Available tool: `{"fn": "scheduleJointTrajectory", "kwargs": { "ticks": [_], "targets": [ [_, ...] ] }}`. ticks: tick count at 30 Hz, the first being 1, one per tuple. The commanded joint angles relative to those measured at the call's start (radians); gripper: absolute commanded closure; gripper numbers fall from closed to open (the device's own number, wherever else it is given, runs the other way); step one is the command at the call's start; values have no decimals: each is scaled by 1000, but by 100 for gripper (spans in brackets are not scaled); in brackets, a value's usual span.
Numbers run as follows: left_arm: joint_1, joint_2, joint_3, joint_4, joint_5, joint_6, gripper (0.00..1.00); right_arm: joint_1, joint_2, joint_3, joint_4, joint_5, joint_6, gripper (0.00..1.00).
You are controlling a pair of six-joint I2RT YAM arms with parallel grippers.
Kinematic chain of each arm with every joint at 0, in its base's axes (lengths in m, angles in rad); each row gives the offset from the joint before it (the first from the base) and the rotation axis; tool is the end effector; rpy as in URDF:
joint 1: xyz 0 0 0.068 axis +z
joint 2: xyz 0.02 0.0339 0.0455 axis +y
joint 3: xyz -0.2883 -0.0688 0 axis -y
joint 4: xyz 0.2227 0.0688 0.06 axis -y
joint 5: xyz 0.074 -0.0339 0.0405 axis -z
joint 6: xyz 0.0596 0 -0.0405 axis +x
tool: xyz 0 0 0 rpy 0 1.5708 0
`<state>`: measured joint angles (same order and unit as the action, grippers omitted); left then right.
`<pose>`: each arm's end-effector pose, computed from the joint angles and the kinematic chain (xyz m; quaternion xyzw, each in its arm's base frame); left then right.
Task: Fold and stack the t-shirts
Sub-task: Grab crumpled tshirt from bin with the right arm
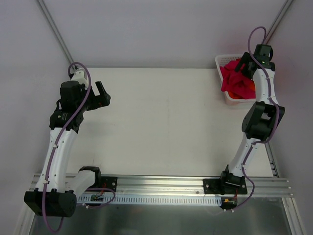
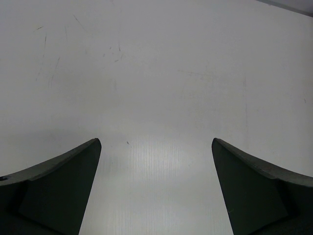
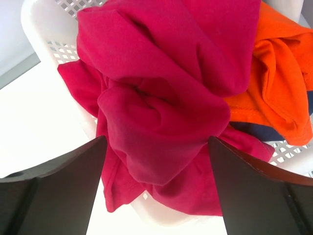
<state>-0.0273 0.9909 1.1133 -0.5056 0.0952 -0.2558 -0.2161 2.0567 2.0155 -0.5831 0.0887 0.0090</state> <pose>0.1992 -0.0111 0.3916 -0.0679 0.8255 -0.1179 0.5477 0.4754 -0.1098 0.3413 0.1199 0.8813 -0.0863 0.4488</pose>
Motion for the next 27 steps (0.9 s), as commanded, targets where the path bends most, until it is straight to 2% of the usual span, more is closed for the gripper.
{"fn": "scheduleJointTrajectory", "kwargs": {
  "ticks": [1, 18, 21, 23, 24, 27],
  "targets": [
    [-11, -31, 2, 21, -5, -11, 1, 3, 29, 41, 23, -1, -38, 12],
    [-11, -52, -17, 19, -18, -30, 1, 9, 126, 126, 66, -41, -43, 22],
    [-11, -61, -20, 19, -5, -43, 1, 11, 134, 129, 66, -38, -29, 28],
    [-11, -67, -29, 19, 3, -48, 1, 12, 135, 124, 66, -37, -26, 37],
    [-11, -74, -32, 19, 1, -49, 1, 12, 135, 124, 62, -32, -26, 46],
    [-11, -78, -43, 21, -2, -51, 1, 14, 123, 123, 54, -18, -23, 60]
  ]
}}
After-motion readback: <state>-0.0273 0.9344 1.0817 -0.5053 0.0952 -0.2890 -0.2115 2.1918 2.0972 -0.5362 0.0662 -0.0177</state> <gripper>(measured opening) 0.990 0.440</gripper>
